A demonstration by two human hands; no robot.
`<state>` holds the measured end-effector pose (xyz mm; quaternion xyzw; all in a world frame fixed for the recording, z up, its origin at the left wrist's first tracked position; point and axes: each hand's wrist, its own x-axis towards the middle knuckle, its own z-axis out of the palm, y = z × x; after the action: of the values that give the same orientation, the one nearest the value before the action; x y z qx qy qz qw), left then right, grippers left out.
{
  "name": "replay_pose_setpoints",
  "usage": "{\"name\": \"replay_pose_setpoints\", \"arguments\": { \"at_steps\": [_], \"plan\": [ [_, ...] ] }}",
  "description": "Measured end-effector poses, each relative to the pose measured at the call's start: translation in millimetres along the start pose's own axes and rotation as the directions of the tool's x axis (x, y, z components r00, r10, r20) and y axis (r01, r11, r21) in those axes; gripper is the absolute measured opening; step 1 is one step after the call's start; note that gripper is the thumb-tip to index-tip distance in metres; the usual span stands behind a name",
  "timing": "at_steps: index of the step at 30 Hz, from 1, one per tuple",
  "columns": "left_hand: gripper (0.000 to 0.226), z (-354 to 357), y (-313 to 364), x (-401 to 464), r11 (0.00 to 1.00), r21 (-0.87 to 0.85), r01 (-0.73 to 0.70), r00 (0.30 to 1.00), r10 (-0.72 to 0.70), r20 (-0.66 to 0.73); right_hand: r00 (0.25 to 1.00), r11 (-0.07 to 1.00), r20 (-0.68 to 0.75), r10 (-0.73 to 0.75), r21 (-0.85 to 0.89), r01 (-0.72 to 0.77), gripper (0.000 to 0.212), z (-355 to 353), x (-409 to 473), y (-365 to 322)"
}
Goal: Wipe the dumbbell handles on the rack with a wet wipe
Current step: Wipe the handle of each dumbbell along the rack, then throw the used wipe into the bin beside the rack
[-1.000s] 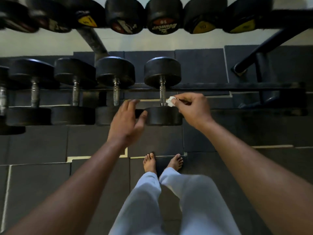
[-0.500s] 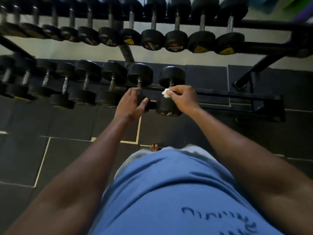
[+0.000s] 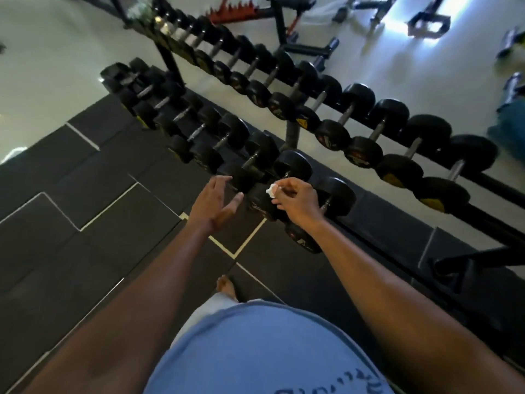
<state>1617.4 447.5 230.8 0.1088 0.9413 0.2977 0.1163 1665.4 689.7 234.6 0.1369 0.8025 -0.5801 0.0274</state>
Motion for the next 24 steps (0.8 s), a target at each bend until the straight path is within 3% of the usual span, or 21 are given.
{"name": "replay_pose_setpoints", "arguments": {
  "at_steps": [5,10,24],
  "plan": [
    [0.064,-50.4,-46.1,-2.9,0.994,-0.006,0.110,0.985,-0.110,-0.132,0.987,0.985,0.116,-0.114,-0.116,0.127,0.032,60.4,43.2,-38.7],
    [0.062,-120.4,-115.3,10.2,0.989,0.025,0.149,0.965,-0.140,-0.222,0.971,0.968,0.176,-0.162,-0.163,0.191,0.027,139.2,91.6,-86.5],
    [0.063,-322.8,-337.1,78.8,0.963,0.154,0.223,0.941,-0.171,-0.294,0.925,0.949,0.267,-0.271,-0.089,0.304,0.018,412.3,227.3,-220.7]
  ]
}}
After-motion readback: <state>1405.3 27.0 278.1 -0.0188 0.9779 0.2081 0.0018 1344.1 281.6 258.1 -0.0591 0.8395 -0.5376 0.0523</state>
